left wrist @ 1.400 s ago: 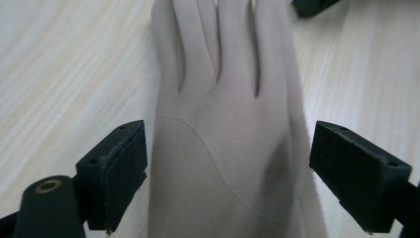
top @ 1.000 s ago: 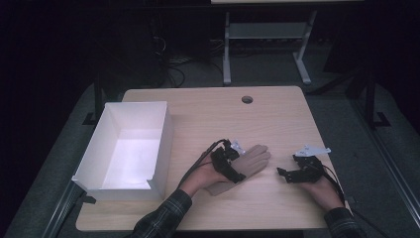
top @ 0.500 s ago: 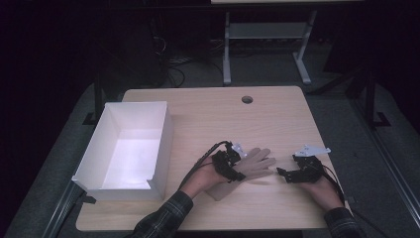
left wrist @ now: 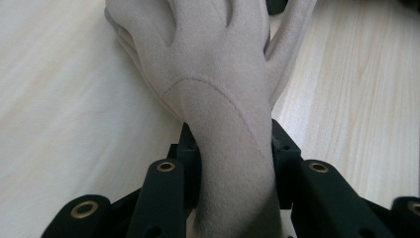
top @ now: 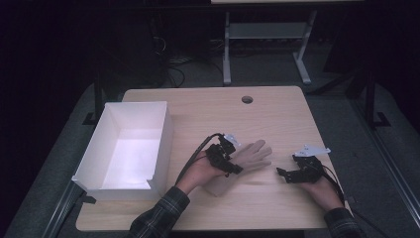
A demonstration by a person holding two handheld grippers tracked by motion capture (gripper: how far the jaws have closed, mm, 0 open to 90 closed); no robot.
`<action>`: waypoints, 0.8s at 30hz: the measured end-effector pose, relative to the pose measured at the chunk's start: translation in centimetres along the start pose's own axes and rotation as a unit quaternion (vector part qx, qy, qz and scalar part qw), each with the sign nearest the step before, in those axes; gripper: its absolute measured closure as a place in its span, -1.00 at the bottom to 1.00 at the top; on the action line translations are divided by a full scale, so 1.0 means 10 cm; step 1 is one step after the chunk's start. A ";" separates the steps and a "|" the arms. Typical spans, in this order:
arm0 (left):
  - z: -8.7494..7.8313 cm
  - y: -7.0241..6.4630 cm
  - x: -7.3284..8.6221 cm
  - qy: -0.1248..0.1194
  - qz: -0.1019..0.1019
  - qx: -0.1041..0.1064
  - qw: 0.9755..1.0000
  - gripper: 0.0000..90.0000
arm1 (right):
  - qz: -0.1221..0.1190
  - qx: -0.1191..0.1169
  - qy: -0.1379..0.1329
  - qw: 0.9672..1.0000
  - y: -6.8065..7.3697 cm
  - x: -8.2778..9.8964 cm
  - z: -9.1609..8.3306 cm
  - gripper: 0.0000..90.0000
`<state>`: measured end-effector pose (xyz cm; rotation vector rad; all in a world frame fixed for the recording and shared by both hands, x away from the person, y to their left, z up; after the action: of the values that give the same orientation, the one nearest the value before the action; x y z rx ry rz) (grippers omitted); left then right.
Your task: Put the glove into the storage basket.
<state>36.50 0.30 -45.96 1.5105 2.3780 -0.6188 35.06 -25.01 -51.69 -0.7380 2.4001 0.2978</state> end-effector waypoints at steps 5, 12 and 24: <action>-0.25 0.02 -0.04 -0.006 -0.019 -0.016 1.000 0.48 | 0.001 0.000 0.000 1.000 0.00 0.00 0.00 -0.67; -0.57 0.05 -0.06 -0.015 -0.035 -0.026 0.999 0.48 | 0.000 0.000 0.001 1.000 0.01 0.00 0.00 -0.67; -1.11 0.12 -0.04 -0.012 -0.044 -0.044 0.998 0.48 | 0.000 0.000 0.001 1.000 0.01 0.00 0.00 -0.67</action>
<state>37.89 5.80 -36.34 1.3607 2.4305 -0.5420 34.97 -24.94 -51.68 -0.7379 2.4029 0.2969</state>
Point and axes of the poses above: each handheld gripper's, and its own axes: z roughly forward along the jaws, x roughly out of its underside, y roughly to its left, the point moved 5 cm from there along z, roughly forward along the jaws, and after that the axes turned 9 degrees about y, right-handed, at the moved point
